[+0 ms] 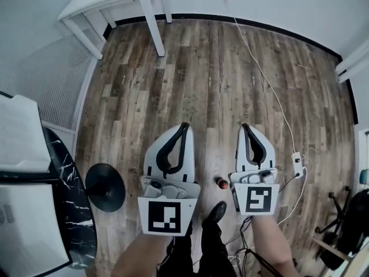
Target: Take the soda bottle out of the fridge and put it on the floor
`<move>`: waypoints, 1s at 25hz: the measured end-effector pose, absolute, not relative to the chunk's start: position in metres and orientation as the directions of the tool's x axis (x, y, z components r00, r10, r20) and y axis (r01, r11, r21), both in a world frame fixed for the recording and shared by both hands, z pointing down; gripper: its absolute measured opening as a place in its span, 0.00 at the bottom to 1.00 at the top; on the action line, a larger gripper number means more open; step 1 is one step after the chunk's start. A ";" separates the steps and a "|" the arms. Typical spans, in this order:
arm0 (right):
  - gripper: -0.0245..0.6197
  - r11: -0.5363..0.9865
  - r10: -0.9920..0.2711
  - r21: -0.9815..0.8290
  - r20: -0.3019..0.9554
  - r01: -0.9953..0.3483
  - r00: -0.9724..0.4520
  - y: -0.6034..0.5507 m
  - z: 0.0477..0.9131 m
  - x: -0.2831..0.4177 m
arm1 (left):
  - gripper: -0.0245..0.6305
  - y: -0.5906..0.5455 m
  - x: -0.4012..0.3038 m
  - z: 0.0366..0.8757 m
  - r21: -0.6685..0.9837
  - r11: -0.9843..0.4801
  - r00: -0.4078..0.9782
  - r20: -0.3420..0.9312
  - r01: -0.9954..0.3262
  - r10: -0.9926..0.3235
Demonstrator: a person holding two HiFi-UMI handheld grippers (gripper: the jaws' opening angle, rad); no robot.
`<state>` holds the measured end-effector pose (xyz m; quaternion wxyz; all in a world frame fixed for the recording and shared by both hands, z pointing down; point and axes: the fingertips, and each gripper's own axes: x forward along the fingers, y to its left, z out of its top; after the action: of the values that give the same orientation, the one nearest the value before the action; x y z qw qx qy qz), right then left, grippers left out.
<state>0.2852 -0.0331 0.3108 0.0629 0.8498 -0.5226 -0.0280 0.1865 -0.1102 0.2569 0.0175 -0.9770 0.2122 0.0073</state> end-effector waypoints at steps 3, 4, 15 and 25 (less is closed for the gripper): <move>0.06 -0.423 -0.906 0.164 -0.057 -0.891 0.419 -0.041 0.233 0.273 | 0.06 -0.109 0.172 0.195 -0.049 -0.897 0.897 -0.058 -0.440 -0.437; 0.06 -0.416 -0.910 0.169 -0.075 -0.894 0.409 -0.041 0.208 0.267 | 0.06 -0.108 0.165 0.174 -0.057 -0.892 0.893 -0.068 -0.448 -0.444; 0.06 -0.375 -0.919 0.218 -0.214 -0.901 0.331 -0.019 0.018 0.216 | 0.06 -0.092 0.112 0.005 -0.176 -0.826 0.841 -0.201 -0.535 -0.502; 0.06 -0.324 -0.938 0.247 -0.209 -0.913 0.277 -0.006 -0.029 0.193 | 0.06 -0.075 0.091 -0.037 -0.145 -0.808 0.811 -0.252 -0.571 -0.528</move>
<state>0.1927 -0.0056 -0.0292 0.0392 0.7980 -0.5799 -0.1592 0.0910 -0.0754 -0.0367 0.1075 -0.9455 0.2905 0.1004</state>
